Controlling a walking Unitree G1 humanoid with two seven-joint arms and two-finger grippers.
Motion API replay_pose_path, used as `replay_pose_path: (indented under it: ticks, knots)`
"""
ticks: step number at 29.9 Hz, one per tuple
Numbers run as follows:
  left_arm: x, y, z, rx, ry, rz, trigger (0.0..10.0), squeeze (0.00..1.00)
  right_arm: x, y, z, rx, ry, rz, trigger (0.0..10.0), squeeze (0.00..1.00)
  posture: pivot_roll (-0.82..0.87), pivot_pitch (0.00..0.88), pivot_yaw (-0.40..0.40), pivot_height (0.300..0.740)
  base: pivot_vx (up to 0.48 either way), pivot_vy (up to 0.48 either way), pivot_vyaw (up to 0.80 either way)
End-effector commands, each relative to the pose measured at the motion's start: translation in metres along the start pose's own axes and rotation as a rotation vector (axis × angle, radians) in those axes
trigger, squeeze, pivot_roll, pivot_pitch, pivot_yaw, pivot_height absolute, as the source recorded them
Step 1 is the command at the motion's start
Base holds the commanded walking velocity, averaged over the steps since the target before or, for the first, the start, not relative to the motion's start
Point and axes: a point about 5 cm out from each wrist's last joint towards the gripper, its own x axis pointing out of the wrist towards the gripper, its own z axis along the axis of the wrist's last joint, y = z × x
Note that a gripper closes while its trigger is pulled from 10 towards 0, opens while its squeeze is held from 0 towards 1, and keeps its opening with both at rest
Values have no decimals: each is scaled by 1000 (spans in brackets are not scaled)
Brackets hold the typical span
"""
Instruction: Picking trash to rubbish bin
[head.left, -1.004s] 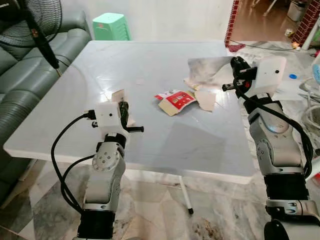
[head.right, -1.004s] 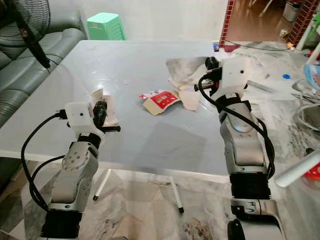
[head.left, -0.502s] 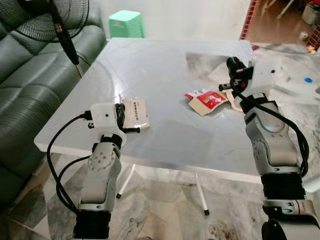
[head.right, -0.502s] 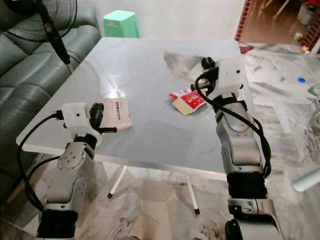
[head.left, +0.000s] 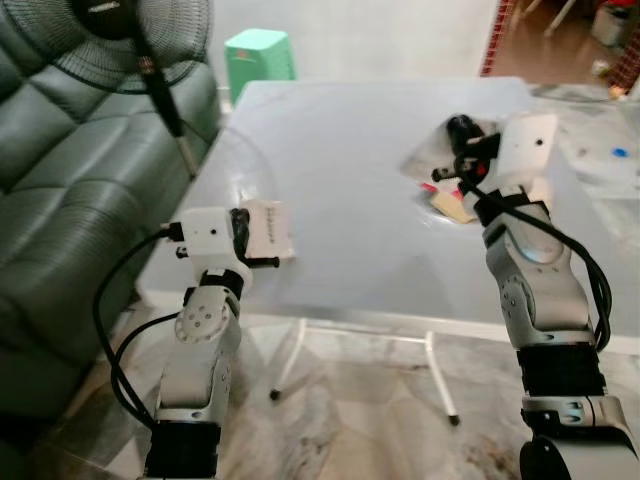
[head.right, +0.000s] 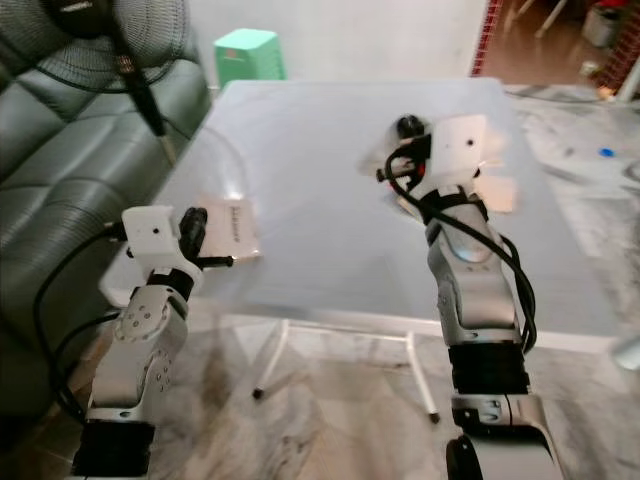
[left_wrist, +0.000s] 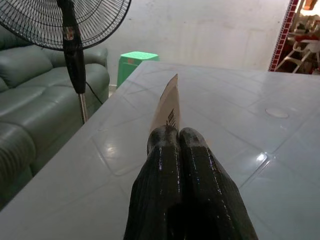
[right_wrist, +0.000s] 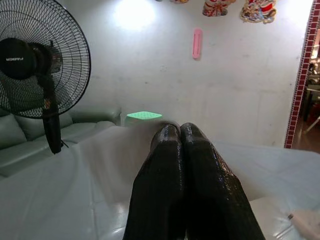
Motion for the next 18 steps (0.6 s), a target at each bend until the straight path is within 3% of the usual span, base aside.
replay_pose_path:
  ticks: [1, 7, 18]
  knots:
    - [1, -7, 1, 7, 1, -23, 10000, 0, 0, -10, 2, -18, 2, -32, 10000, 0, -36, 34, 63, 740, 0, 0, 0]
    - [-1, -10, 1, -6, -9, -45, 10000, 0, 1, -11, 1, -23, 14, -40, 10000, 0, -36, 34, 63, 740, 0, 0, -146]
    - [-1, -11, 2, -39, -2, -64, 10000, 0, 2, -10, 1, -29, 21, -44, 10000, 0, -37, 42, 65, 740, 0, 0, -800]
